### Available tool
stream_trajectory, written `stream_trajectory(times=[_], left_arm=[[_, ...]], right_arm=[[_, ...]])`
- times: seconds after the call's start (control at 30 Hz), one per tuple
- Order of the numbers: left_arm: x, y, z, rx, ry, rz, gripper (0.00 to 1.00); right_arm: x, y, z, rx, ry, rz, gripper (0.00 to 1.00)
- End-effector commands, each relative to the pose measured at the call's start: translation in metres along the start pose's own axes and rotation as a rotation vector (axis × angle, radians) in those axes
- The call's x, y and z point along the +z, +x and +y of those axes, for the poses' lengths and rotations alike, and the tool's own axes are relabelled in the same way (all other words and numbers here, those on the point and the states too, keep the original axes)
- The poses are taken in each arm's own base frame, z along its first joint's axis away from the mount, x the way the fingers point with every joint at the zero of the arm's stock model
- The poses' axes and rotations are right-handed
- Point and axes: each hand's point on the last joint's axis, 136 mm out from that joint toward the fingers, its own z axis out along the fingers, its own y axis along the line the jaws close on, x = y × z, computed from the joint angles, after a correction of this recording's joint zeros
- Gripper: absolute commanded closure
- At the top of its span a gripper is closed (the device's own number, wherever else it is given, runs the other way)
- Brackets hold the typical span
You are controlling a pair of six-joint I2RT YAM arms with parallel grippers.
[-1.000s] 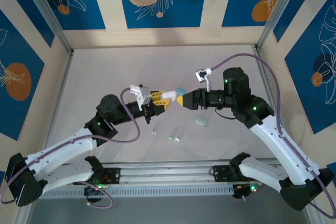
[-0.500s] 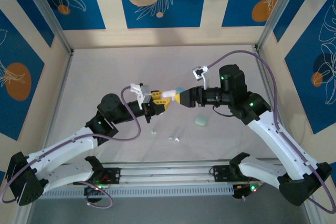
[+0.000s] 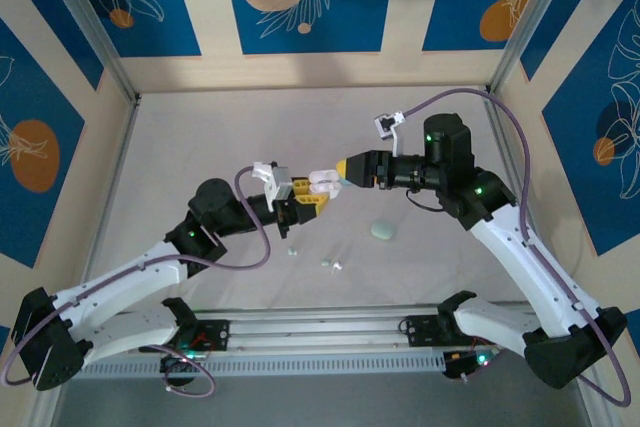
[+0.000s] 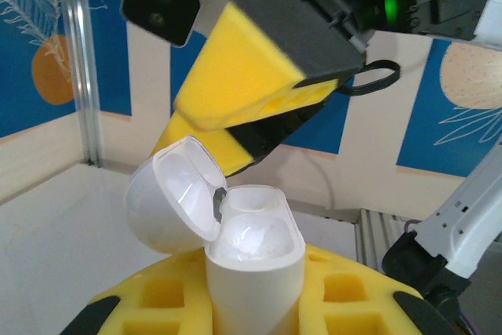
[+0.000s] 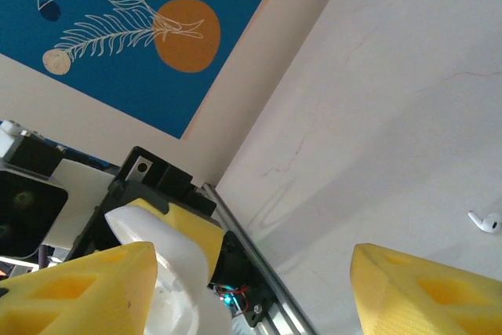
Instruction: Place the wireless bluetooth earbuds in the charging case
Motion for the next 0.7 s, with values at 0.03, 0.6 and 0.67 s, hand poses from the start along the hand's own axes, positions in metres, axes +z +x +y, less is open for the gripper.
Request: stream_trajectory(times=[0.03, 0.6, 0.67], left_arm=[[-0.010, -0.002, 0.014, 0.029, -0.118, -0.007, 0.83], [-0.091, -0.024, 0.029, 0.101, -0.416, -0.046, 0.82], [-0.094, -0.025, 0.029, 0.102, -0.425, -0.048, 0.83]], right_arm=[[-0.022, -0.016, 0.021, -0.064, -0.021, -0.090, 0.33], [0.044, 0.093, -0.162, 0.441, 0.568, 0.342, 0.58], [0.051, 0.120, -0.168, 0.460, 0.640, 0.406, 0.58]])
